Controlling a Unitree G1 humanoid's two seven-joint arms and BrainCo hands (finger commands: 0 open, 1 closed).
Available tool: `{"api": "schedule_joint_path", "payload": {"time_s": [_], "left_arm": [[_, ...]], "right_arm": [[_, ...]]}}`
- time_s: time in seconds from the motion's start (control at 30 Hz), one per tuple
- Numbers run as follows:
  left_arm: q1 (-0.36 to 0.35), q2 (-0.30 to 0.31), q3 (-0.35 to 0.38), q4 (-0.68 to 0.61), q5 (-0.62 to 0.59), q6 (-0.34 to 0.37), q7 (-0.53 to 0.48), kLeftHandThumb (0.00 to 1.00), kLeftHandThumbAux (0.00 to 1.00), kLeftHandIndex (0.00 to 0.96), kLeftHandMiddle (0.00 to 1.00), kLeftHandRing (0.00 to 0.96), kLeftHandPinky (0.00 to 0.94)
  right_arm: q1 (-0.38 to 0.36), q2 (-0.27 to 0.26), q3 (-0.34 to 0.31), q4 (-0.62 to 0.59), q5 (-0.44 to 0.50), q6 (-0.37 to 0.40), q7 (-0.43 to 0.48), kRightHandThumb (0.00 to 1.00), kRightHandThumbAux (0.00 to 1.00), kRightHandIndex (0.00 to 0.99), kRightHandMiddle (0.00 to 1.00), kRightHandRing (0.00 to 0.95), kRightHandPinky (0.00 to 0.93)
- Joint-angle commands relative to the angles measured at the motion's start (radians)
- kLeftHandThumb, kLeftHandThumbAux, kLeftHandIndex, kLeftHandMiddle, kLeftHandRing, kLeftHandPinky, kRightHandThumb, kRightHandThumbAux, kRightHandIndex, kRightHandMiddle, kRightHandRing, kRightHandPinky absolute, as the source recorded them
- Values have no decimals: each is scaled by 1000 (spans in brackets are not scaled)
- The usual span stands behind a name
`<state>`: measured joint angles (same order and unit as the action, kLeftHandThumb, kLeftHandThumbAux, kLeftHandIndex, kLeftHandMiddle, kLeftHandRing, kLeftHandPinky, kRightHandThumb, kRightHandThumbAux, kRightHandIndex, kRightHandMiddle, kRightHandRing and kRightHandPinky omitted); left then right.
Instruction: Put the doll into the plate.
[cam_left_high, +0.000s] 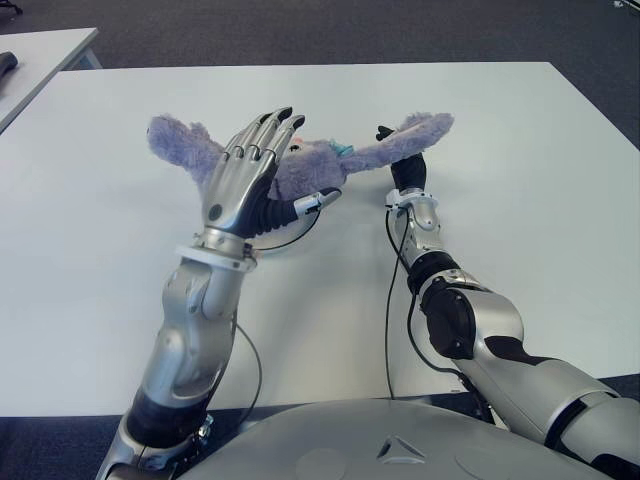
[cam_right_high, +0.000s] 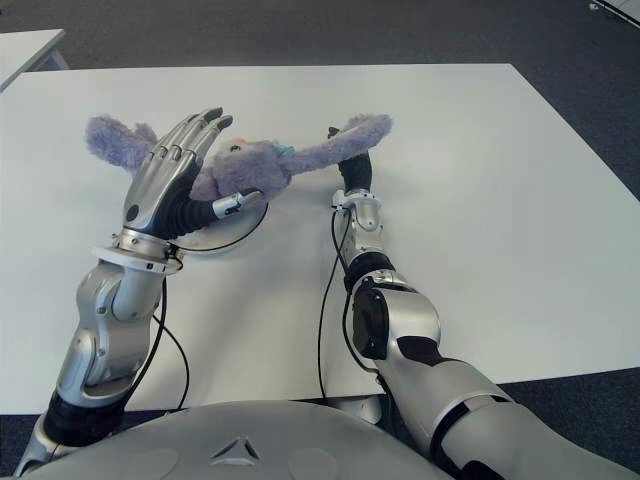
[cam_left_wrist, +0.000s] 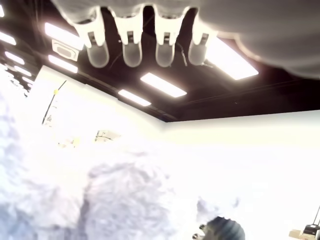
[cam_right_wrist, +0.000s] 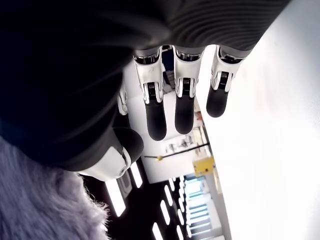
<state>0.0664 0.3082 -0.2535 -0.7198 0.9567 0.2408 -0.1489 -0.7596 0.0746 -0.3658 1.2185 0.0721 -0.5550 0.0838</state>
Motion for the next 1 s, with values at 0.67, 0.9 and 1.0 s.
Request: {"api": "schedule_joint_path", "payload": {"time_s": [0.67,0.9,1.0], "left_arm": [[299,55,237,-257,-220,-129,-97,111,106,0,0,0,0],[449,-27,368,-251,-347,-191,-1,194,113,0,0,0,0],[452,-129,376,-235,-424,-218,97,155,148,0,0,0,0]], "right_arm": [[245,99,9,131,11,44,-43,692,737,401,231,180,134],[245,100,6,131,16,40,-41,691,738,401,230,187,153],[243,95,13,133,7,55,-47,691,739,400,228,187,160]]}}
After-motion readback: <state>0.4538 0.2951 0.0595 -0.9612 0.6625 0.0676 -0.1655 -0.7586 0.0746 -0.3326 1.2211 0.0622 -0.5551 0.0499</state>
